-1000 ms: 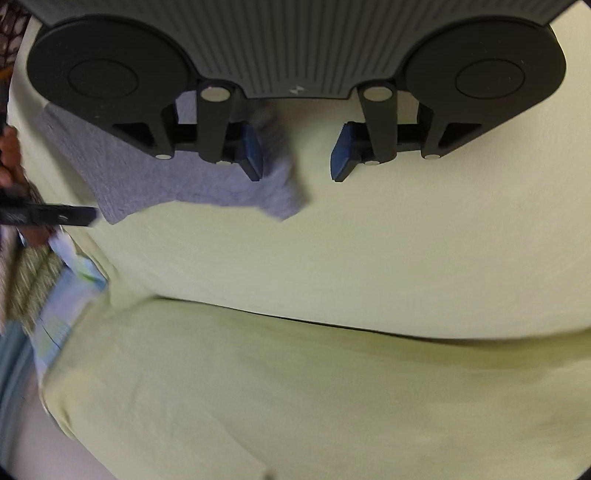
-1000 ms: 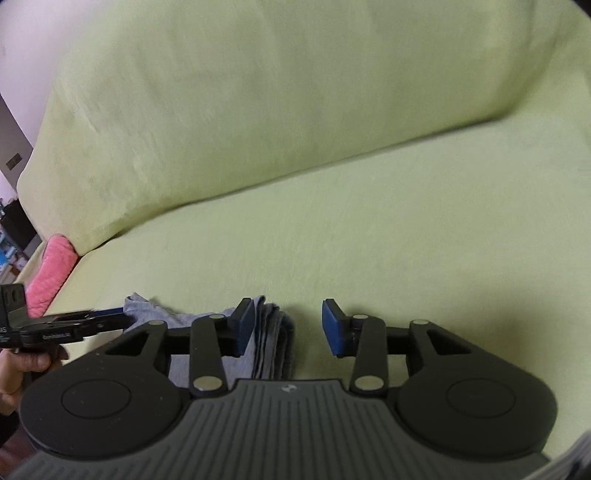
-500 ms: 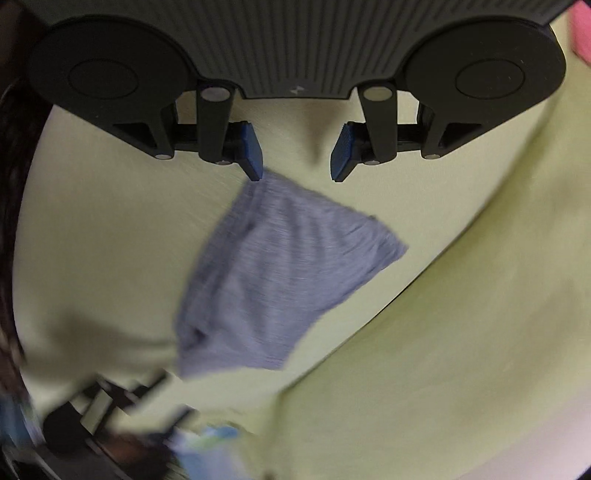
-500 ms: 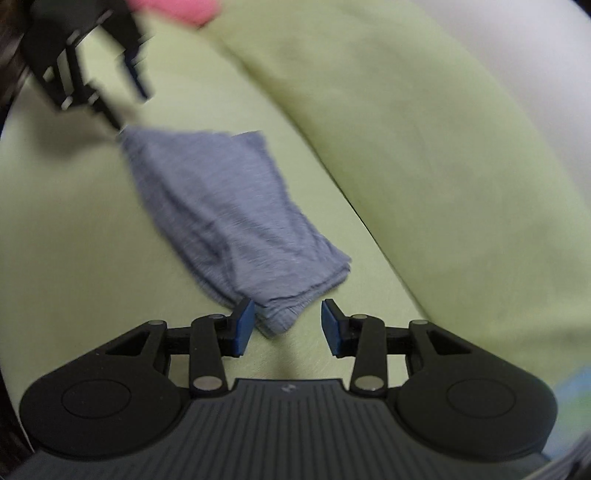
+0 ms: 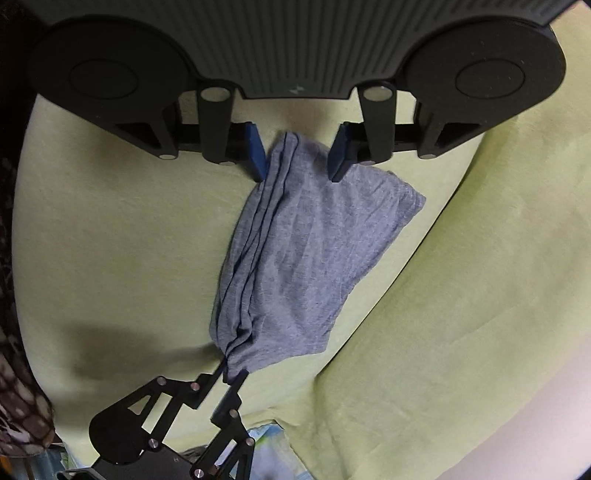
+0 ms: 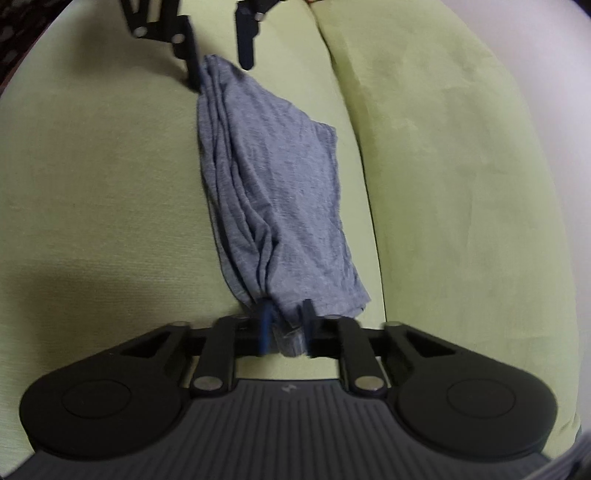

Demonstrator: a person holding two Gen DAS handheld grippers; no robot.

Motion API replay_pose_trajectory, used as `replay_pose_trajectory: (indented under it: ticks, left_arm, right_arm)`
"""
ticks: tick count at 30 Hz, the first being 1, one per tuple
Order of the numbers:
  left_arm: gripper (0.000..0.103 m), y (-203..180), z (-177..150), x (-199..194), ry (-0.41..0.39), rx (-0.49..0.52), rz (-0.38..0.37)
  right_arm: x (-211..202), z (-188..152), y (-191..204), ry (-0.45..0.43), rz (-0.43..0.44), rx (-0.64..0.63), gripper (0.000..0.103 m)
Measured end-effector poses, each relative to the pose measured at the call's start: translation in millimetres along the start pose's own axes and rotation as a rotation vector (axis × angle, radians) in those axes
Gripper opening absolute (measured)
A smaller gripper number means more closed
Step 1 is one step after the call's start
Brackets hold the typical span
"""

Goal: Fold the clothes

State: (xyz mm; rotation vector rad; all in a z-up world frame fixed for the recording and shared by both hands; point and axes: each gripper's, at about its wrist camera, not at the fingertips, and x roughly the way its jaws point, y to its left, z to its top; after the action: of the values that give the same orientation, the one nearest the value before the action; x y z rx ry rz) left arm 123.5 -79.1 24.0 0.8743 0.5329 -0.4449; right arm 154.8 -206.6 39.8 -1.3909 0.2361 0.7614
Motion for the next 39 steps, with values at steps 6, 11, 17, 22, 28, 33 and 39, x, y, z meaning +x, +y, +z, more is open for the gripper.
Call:
replay_pose_trajectory:
  ticks: [6, 11, 17, 22, 28, 33, 39]
  left_arm:
    - [0.019, -3, -2, 1, -0.010, -0.009, -0.006]
    - [0.017, -2, -2, 2, -0.007, -0.010, -0.009]
    - [0.023, 2, -2, -5, -0.003, -0.015, -0.005]
    - [0.039, 2, 0, -12, -0.020, 0.007, 0.042]
    - [0.039, -11, 3, -7, -0.021, 0.120, 0.077]
    - [0.017, -27, 1, 0, 0.000, 0.252, 0.080]
    - [0.002, -30, -10, -3, 0.014, 0.255, 0.084]
  right_arm:
    - [-3, -9, -12, -0.012, -0.157, -0.036, 0.002]
    - [10, -19, 5, 0.012, -0.143, -0.044, 0.002]
    - [8, -21, 13, -0.001, -0.083, -0.003, 0.003]
    - [-1, -19, 9, 0.008, -0.090, 0.052, 0.029]
    - [-24, -11, 4, 0.060, -0.109, 0.288, 0.033]
    - [-51, -3, -3, 0.087, -0.156, 0.567, 0.046]
    - [-78, -13, 27, 0.174, -0.242, 0.613, 0.046]
